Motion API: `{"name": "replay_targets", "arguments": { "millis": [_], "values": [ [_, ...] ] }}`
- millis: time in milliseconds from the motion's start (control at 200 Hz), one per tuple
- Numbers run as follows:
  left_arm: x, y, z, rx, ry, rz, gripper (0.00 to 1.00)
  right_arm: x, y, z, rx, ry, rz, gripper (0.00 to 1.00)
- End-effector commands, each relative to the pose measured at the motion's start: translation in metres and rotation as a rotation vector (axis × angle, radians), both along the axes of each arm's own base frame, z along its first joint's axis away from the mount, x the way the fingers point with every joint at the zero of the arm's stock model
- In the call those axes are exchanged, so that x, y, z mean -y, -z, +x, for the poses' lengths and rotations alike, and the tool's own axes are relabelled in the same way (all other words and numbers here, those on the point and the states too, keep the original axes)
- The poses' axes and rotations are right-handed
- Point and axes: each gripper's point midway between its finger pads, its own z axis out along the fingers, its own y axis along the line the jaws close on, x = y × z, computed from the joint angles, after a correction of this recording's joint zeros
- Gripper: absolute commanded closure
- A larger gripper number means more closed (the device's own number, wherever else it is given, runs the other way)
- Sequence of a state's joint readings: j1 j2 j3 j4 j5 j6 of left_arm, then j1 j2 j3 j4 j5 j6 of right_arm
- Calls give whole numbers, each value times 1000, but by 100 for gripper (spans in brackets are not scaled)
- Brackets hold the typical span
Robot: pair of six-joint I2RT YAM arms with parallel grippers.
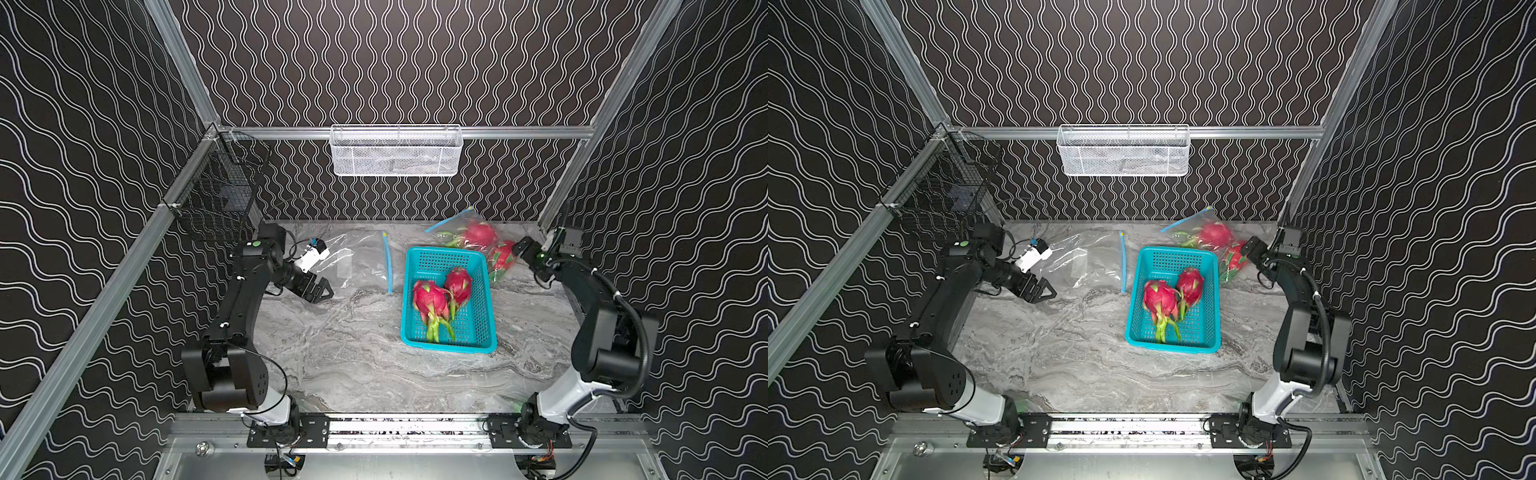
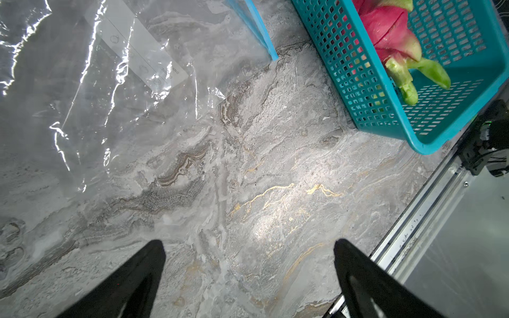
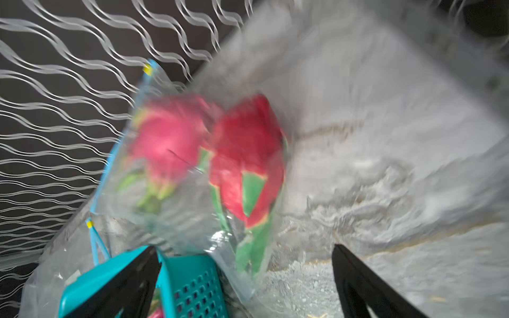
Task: Open the zip-top bag and take out the dragon fruit
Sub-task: Pick up the zipper food storage bag at the center of the board.
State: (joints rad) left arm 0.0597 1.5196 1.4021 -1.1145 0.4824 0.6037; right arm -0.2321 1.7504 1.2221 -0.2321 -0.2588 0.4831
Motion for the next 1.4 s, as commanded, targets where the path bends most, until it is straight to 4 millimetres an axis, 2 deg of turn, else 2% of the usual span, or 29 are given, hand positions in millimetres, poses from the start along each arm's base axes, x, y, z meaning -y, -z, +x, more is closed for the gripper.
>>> {"name": "replay_targets", "arguments": {
  "millis": [0,115,190,210,310,545,665,726,751,756,771,886,971,986,1201,1331,1341,1351,1396],
  "values": [
    [-3,2,3,19,17,19,1,-13,17,12,23,-15,123,3],
    [-3,5,2,11,23,24,1,-22,39,17,20,-8,221,6],
    [-4,6,1,9,22,28,2,-29,41,23,43,-3,279,10],
    [-4,7,1,9,23,28,2,-32,55,23,17,1,300,10],
    [-5,7,1,10,24,34,2,-45,68,25,-9,5,319,11],
    [-5,4,5,13,16,32,2,-67,79,29,10,50,386,18],
    [-5,5,5,11,21,38,2,-74,75,33,66,66,418,30],
    [-6,5,4,12,23,45,2,-75,67,37,126,74,455,39],
    [-7,5,4,11,25,47,2,-75,59,43,168,75,470,43],
    [-7,5,4,12,26,48,2,-75,62,39,162,77,473,44],
    [-7,5,3,11,26,50,2,-76,65,37,163,82,482,48],
    [-8,4,3,18,33,57,2,-77,46,51,261,67,517,81],
    [-8,2,3,25,34,58,2,-72,29,58,316,68,486,96],
    [-8,1,3,25,35,58,2,-70,16,65,346,61,475,98],
    [-8,3,4,30,32,58,2,-60,-59,91,476,3,350,100],
    [-8,1,5,39,32,60,2,-57,-83,100,496,-22,314,100],
    [-8,1,5,40,32,61,2,-58,-97,99,520,-29,310,100],
    [-8,1,5,40,32,62,2,-58,-102,99,529,-35,307,100],
    [-9,1,5,48,34,67,2,-59,-113,99,542,-47,299,100]
  ]
}}
